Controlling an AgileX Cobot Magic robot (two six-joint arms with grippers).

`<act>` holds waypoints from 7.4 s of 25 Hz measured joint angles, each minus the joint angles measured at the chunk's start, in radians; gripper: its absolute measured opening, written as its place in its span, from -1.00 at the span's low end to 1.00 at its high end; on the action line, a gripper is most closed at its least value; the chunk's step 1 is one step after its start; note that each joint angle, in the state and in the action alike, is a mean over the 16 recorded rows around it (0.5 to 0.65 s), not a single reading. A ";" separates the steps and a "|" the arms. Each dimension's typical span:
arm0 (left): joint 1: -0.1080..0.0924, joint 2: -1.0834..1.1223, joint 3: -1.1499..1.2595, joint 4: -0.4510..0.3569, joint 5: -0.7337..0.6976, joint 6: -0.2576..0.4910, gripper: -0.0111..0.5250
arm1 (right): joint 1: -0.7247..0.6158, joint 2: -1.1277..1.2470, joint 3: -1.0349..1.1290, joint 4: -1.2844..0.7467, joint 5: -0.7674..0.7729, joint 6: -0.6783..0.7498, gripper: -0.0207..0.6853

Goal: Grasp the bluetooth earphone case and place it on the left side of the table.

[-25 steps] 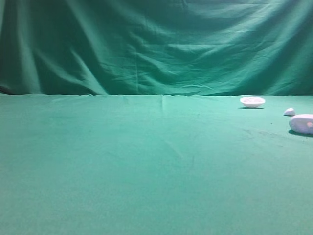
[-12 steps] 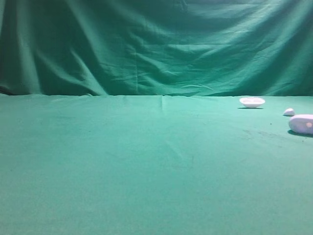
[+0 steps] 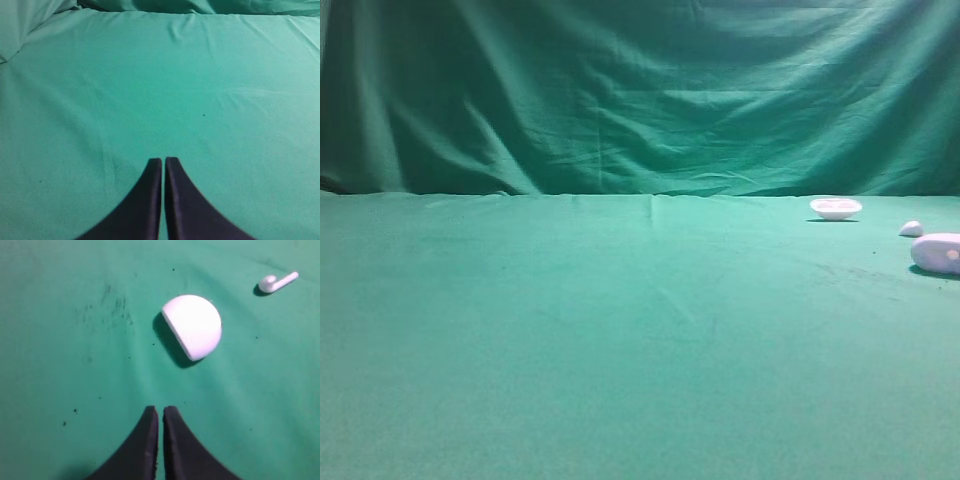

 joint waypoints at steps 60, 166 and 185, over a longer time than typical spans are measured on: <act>0.000 0.000 0.000 0.000 0.000 0.000 -0.96 | 0.473 0.823 -1.089 0.003 0.175 0.207 0.25; 0.000 0.000 0.000 0.000 0.000 0.000 -0.96 | -0.186 -1.231 0.735 -0.017 -0.321 0.274 -0.94; 0.000 0.000 0.000 0.000 0.000 0.000 -0.96 | -0.188 -1.311 0.783 -0.024 -0.322 0.263 -0.94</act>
